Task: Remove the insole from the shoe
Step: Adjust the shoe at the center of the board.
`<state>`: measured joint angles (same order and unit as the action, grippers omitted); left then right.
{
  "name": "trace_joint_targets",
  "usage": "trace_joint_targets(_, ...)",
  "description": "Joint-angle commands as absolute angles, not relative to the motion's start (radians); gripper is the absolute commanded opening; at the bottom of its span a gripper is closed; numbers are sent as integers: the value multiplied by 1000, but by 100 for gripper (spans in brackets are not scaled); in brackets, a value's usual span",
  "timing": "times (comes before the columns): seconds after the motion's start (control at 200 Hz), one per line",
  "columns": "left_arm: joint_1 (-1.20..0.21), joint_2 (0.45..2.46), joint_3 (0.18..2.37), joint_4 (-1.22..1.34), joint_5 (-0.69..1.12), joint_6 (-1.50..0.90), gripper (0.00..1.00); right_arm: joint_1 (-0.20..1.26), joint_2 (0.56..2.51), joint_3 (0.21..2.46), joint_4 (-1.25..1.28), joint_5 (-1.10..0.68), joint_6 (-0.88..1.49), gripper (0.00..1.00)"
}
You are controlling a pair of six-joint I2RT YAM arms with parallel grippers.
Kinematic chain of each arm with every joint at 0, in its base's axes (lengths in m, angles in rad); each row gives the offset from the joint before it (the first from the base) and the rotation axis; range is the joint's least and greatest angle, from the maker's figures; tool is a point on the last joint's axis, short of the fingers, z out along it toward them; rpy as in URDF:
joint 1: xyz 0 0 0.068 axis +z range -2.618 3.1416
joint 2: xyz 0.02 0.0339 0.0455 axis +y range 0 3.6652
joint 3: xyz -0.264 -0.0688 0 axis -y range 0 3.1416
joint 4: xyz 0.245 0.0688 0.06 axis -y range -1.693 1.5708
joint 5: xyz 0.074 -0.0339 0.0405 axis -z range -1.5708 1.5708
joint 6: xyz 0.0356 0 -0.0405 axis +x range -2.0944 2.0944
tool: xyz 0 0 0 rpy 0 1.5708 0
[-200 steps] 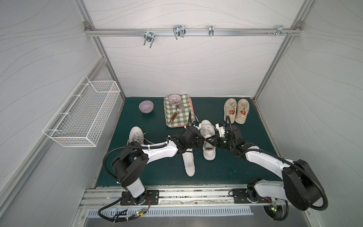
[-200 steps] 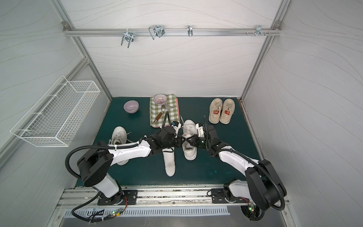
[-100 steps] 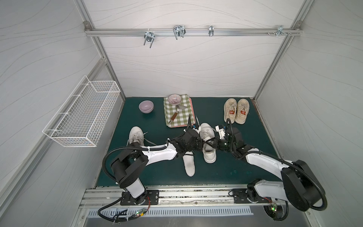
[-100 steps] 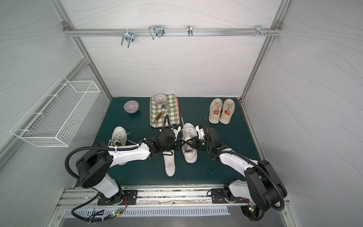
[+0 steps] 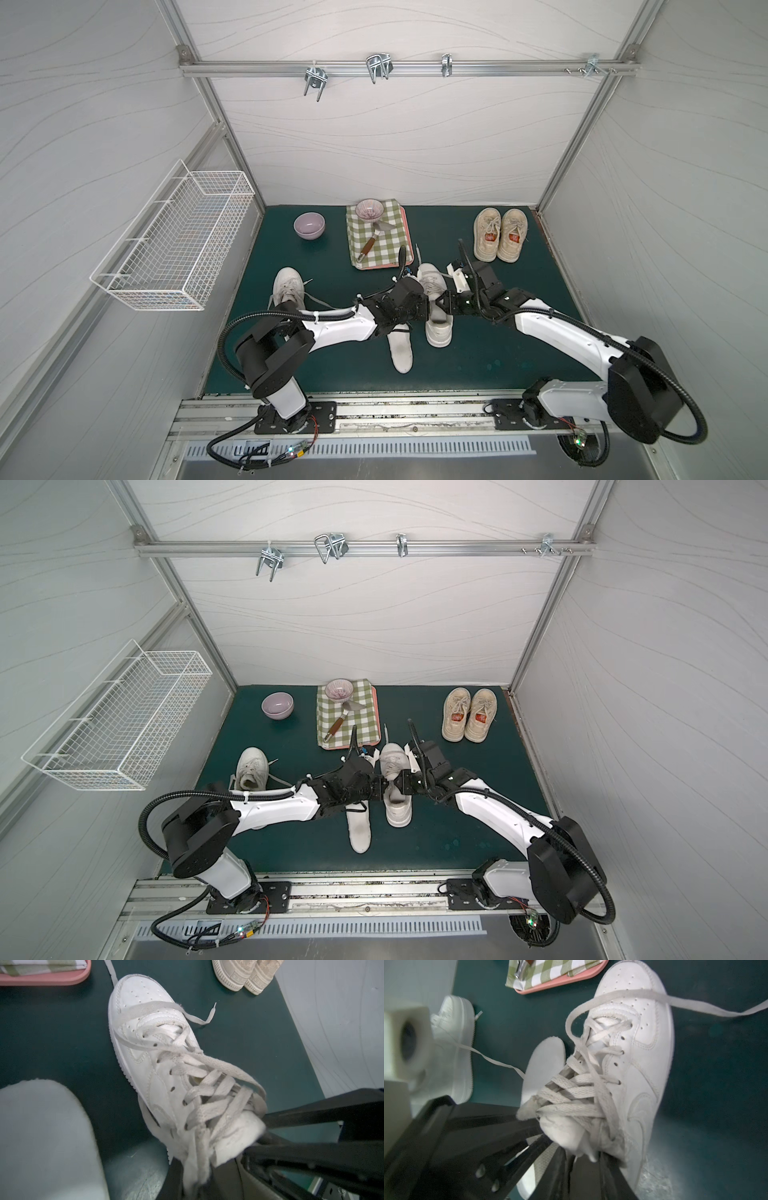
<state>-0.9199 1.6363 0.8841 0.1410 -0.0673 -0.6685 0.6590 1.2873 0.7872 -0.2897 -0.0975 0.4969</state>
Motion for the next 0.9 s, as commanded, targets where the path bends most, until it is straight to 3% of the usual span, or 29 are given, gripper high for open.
trace_joint_targets(0.0,-951,1647,948,185,-110,-702,0,665,1309,813,-414,40,461,37)
trace_joint_targets(0.265,-951,1663,931,228,-95,-716,0,728,1242,817,-431,-72,472,31)
trace_joint_targets(0.58,-951,1680,932,249,-76,-718,0,774,1293,791,-367,-103,534,24)
trace_joint_targets(0.785,-951,1674,928,259,-66,-714,0,747,1359,792,-326,41,554,21)
trace_joint_targets(0.895,-952,1674,927,263,-51,-707,0,716,1381,786,-278,82,559,25)
